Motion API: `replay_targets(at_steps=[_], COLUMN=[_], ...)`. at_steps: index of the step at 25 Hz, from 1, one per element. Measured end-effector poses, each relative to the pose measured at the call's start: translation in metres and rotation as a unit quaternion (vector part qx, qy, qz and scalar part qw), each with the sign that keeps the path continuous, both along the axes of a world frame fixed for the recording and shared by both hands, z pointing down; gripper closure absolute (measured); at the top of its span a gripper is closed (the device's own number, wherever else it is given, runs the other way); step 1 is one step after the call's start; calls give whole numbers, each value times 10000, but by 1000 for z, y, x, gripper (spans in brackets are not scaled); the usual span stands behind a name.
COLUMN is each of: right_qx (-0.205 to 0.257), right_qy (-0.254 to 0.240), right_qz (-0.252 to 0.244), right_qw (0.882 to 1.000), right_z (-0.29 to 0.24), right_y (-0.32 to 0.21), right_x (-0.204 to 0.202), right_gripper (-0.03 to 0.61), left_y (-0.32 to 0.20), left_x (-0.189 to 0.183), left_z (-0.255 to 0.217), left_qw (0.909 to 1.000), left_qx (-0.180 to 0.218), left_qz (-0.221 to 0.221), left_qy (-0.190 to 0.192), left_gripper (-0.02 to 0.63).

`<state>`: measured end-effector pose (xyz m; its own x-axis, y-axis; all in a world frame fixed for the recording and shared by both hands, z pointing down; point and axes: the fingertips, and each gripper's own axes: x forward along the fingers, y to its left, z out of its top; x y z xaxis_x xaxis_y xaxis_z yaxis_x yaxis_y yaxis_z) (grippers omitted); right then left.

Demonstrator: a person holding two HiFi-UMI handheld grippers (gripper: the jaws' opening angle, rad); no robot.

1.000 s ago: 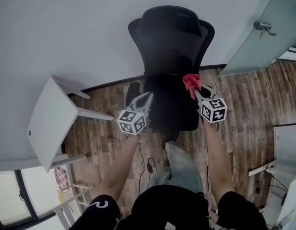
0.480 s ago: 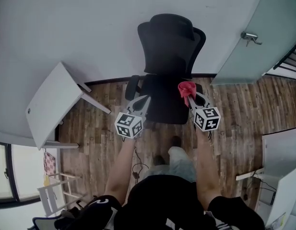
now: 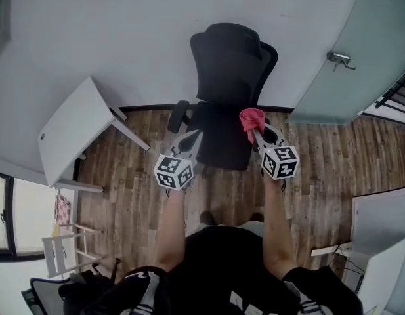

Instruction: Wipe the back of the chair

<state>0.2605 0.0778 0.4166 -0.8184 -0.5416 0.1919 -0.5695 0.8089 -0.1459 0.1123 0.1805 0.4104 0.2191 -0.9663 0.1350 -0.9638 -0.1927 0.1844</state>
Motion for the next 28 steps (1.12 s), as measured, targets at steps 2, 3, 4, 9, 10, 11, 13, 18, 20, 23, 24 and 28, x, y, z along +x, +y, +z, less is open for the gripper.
replay_targets(at_steps=[2, 3, 4, 9, 10, 11, 13, 18, 20, 23, 24, 28], right_qx=[48, 71, 69, -96, -90, -80, -63, -72, -103, -130, -141, -189], right_qy=[113, 169, 197, 30, 34, 44, 65, 66, 39, -3, -15, -93], right_qz=[-88, -137, -188, -429, -467, -505, -577, -656, -668, -683, -687, -716], right_qw=[9999, 9997, 9996, 9990, 9989, 9987, 9983, 9978, 9977, 9976, 9975, 9972], right_z=[-1, -1, -1, -5, -5, -6, -7, -6, -6, -6, -6, -7], right_y=[-3, -4, -5, -9, -9, -8, -6, -4, -4, -4, -4, -2], right_x=[11, 17, 23, 43, 47, 50, 57, 74, 79, 84, 85, 84], right_gripper=[512, 512, 512, 512, 512, 512, 512, 512, 512, 512, 512, 512], left_y=[-2, -4, -5, -9, -10, -10, -10, -7, -6, -3, -1, 2], left_x=[8, 12, 16, 36, 41, 46, 57, 81, 88, 95, 96, 97], left_z=[-5, -8, -10, -16, -17, -19, -21, -20, -19, -20, -20, -25], left_qw=[9997, 9994, 9991, 9979, 9978, 9977, 9974, 9970, 9969, 9967, 9967, 9964], left_qx=[57, 81, 89, 34, 30, 30, 35, -11, -33, -45, -41, 1], left_qz=[-216, -317, -404, -636, -651, -665, -689, -699, -702, -710, -715, -740], left_qy=[74, 102, 110, -67, -111, -148, -196, -332, -350, -379, -385, -404], left_gripper=[589, 589, 589, 589, 589, 589, 589, 589, 589, 589, 589, 589])
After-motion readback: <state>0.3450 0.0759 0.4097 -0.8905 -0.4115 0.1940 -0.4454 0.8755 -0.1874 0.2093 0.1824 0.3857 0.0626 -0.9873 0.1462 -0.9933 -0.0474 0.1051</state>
